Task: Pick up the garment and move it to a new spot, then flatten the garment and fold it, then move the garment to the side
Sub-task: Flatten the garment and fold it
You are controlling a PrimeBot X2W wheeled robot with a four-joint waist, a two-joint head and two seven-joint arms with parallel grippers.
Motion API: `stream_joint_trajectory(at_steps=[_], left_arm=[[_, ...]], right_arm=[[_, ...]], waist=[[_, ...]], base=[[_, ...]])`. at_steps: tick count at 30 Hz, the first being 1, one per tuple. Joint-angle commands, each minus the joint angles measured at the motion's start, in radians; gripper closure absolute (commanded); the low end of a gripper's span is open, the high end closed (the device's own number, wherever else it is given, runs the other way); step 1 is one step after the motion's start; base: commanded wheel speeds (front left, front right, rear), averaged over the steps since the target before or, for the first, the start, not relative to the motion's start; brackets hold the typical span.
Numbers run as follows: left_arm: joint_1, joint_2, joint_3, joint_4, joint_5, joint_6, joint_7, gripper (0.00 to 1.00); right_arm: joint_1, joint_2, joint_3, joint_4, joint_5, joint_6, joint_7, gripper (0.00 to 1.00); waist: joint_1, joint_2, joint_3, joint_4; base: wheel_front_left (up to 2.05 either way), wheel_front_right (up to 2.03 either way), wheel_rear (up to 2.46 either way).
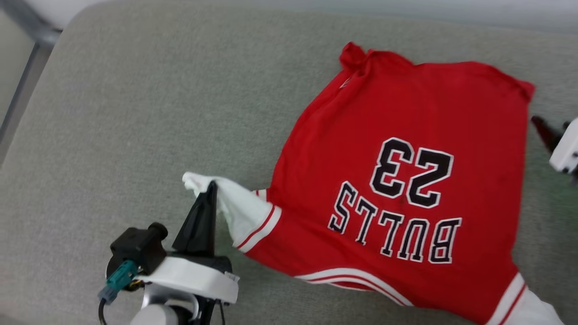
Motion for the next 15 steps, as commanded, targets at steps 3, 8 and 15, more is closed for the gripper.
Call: stream_joint_trajectory(at_steps=[3, 8, 15], left_arm=[[-0.050, -0.017, -0.009, 0.005, 0.008, -0.017, -0.019, 1.00], [-0.096, -0.036, -0.025, 0.010, 0.009, -0.038, -0.037, 1.00], [-0.113, -0.050, -0.032, 0.037, 0.003, -0.056, -0.055, 1.00]], right_arm=[[-0.091, -0.025, 0.004, 0.038, -0.029, 0.000, 0.056, 0.00], [-0.201, -0.043, 0.003, 0.083, -0.081, 0.000, 0.123, 0.00], [-0.182, -0.024, -0.013, 0.265, -0.185, -0.001, 0.358, 0.64]], waist=[[-0.0003, 0.0000, 0.083, 0.078], [-0.0003, 0.0000, 0.133, 0.106], [-0.0003, 0.0000, 0.166, 0.118]], base=[[0.00, 0.00, 0.00], [0.00, 0.00, 0.00], [0.00, 0.00, 0.00]])
